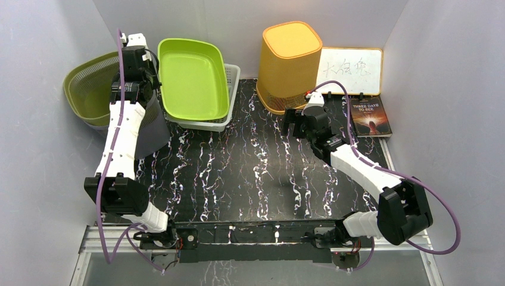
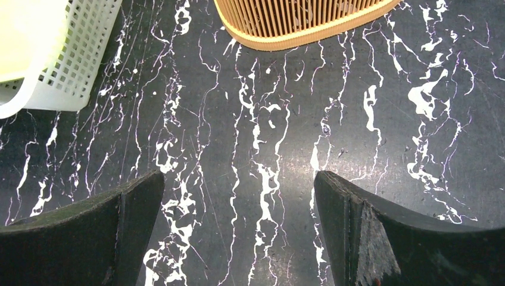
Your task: Turn the large container upside down
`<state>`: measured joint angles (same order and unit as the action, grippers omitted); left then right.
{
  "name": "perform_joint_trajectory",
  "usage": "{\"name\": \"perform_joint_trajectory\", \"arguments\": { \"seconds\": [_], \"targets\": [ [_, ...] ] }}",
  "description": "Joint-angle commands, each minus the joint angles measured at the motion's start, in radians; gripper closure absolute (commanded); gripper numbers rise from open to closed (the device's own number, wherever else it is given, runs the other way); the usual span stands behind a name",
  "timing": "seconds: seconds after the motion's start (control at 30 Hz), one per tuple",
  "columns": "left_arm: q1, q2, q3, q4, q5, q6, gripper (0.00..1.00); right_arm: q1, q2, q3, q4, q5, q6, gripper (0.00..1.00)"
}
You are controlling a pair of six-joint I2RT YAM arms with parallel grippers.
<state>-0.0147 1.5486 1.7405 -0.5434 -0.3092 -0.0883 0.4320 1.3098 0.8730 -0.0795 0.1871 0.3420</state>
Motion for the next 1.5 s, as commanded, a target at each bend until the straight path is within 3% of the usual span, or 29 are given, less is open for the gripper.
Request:
{"name": "perform_joint_trajectory", "arguments": {
  "seconds": [0.0, 0.1, 0.27, 0.43, 0.57, 0.73, 0.9, 1.1, 1.3, 1.47],
  "targets": [
    [0.007, -0.036, 0.005, -0.065, -0.039, 0.037, 1.0, 0.005, 0.003, 0.006, 0.043, 0.008, -0.007, 0.02],
    [0.007, -0.035, 0.064, -0.081, -0.077, 0.06, 1.0, 0.005, 0.003, 0.003, 0.047, 0.011, -0.006, 0.02],
    [0.006, -0.019, 0.295, -0.131, -0.116, 0.087, 1.0, 0.004, 0.022, 0.003, 0.051, -0.001, 0.002, 0.02],
    [0.006, -0.102, 0.333, -0.077, -0.144, 0.119, 1.0, 0.004, 0.035, 0.004, 0.05, -0.004, 0.006, 0.02],
    [0.006, -0.093, 0.373, -0.134, -0.17, 0.164, 1.0, 0.005, 0.043, 0.013, 0.049, -0.008, 0.008, 0.02],
    [0.007, -0.129, 0.34, -0.13, -0.178, 0.188, 1.0, 0.008, 0.049, 0.016, 0.044, -0.012, 0.011, 0.02],
    [0.007, -0.258, 0.261, 0.037, -0.16, 0.213, 1.0, 0.008, 0.065, 0.018, 0.043, -0.017, 0.014, 0.02],
    [0.007, -0.334, 0.323, 0.12, -0.083, 0.169, 1.0, 0.015, 0.081, 0.054, 0.023, -0.013, 0.014, 0.02],
    [0.006, -0.431, 0.264, 0.315, -0.033, 0.194, 1.0, 0.022, 0.073, 0.048, 0.03, -0.012, 0.023, 0.02],
    [0.006, -0.473, 0.282, 0.347, 0.022, 0.166, 1.0, 0.026, 0.06, 0.049, 0.037, -0.014, 0.027, 0.02]
  ]
}}
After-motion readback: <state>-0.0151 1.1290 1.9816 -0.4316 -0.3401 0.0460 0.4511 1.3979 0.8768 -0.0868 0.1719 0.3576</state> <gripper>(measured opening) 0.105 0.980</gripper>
